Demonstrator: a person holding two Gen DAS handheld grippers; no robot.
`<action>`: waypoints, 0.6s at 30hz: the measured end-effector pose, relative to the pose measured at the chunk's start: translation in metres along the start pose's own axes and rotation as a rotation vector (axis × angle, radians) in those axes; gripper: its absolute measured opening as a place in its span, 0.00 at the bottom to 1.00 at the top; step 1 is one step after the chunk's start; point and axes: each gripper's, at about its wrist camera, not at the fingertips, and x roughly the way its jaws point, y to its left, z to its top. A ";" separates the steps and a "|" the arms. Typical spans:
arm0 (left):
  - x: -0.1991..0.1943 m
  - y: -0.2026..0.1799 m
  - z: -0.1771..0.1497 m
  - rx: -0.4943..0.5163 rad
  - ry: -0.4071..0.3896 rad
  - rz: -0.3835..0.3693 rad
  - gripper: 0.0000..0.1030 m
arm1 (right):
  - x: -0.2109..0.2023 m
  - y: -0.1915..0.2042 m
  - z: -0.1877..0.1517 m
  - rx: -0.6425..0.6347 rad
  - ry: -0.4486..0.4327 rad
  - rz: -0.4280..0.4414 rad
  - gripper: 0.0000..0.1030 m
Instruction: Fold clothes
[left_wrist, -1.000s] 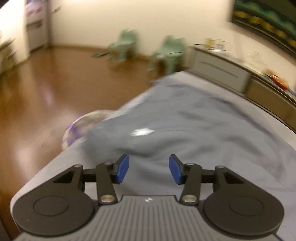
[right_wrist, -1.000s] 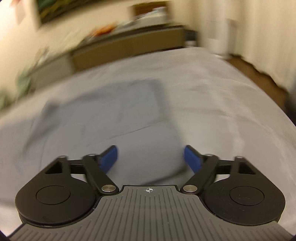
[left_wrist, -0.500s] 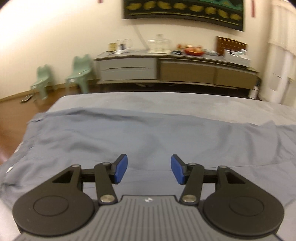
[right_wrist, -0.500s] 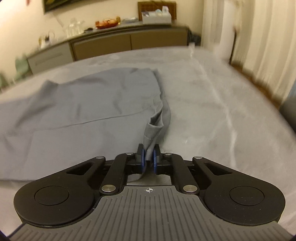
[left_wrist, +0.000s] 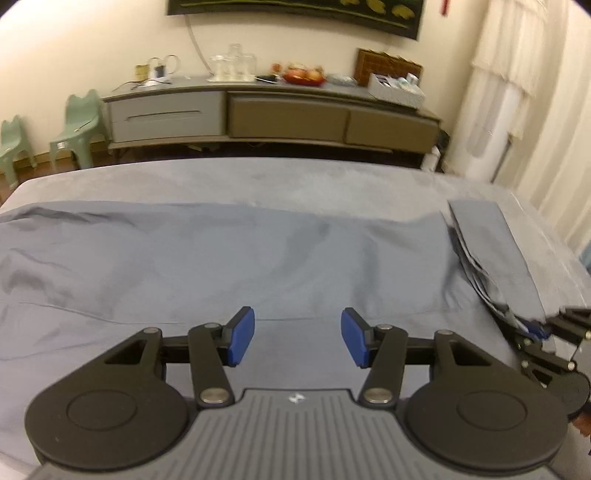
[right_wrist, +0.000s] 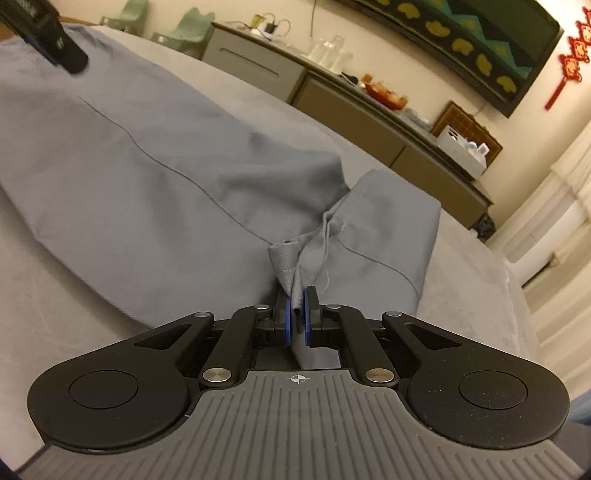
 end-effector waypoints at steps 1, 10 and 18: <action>0.000 -0.009 -0.002 0.018 0.000 -0.007 0.51 | -0.003 -0.001 0.000 -0.005 -0.012 -0.003 0.04; 0.006 -0.066 -0.004 0.051 -0.021 -0.131 0.52 | -0.030 -0.003 -0.006 -0.024 -0.059 0.051 0.05; 0.016 -0.135 0.021 0.175 -0.112 -0.189 0.52 | -0.020 0.000 -0.009 -0.025 -0.012 0.111 0.15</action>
